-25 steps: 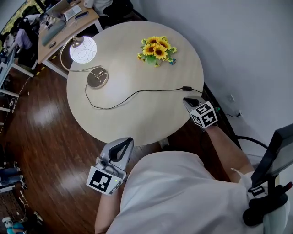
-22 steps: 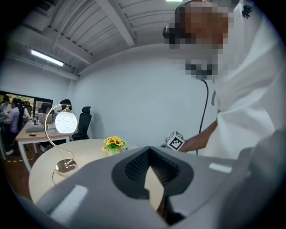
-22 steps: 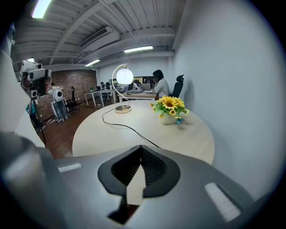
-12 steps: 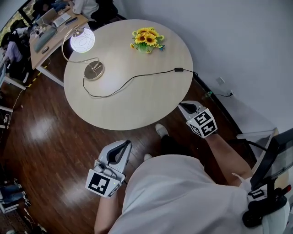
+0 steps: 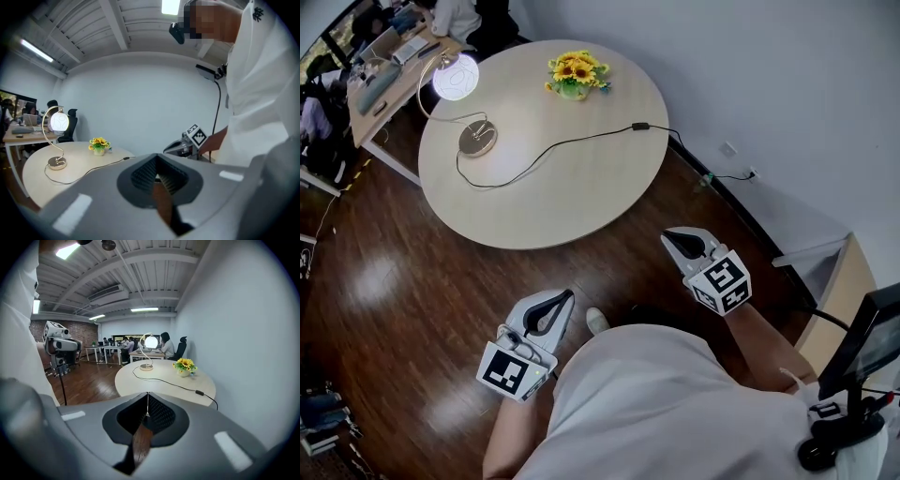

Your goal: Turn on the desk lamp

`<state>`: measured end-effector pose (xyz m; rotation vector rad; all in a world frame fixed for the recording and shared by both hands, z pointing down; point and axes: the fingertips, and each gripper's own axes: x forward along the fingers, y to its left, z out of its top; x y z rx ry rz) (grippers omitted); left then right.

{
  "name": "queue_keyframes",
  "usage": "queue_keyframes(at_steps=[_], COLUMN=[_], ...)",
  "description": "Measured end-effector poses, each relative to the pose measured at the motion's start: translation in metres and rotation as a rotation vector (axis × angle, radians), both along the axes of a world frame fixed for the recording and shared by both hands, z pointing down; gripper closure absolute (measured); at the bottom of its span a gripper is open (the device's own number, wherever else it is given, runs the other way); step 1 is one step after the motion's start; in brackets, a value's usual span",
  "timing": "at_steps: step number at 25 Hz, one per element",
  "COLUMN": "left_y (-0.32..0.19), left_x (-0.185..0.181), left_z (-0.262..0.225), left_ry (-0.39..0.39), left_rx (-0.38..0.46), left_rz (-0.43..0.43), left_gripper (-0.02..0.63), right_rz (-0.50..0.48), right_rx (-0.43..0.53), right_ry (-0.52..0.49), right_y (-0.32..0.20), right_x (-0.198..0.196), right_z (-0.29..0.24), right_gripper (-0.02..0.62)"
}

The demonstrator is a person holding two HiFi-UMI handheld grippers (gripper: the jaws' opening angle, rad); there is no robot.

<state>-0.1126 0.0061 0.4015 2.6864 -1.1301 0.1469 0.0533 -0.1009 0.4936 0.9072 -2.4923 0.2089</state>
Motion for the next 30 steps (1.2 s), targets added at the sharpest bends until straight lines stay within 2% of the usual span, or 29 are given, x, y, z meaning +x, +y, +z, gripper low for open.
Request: queue_keyframes(at_steps=[8,12,20,25,30], left_y=[0.037,0.061,0.135,0.173,0.194], left_x=[0.048,0.068,0.109,0.131,0.138], left_z=[-0.008,-0.019,-0.016,-0.014,-0.017], left_ry=[-0.009,0.008,-0.058,-0.063,-0.053], left_rx=[0.011,0.013,-0.008,-0.02,0.007], left_rz=[0.054,0.006,-0.024,0.028,0.109], left_gripper=[0.591,0.591,0.591,0.589,0.591], right_rz=[-0.028,-0.031,-0.007,0.006,0.048], right_rx=[0.018,0.007,0.016,0.045,0.096], right_ry=[-0.034,-0.047,-0.138,-0.178,-0.196], right_y=[0.066,0.101,0.172,0.208,0.236], right_x=[0.024,0.054,0.108,0.117,0.117], right_z=[-0.011,-0.014,-0.025,-0.049,-0.073], right_gripper=[0.591,0.591,0.591,0.589,0.59])
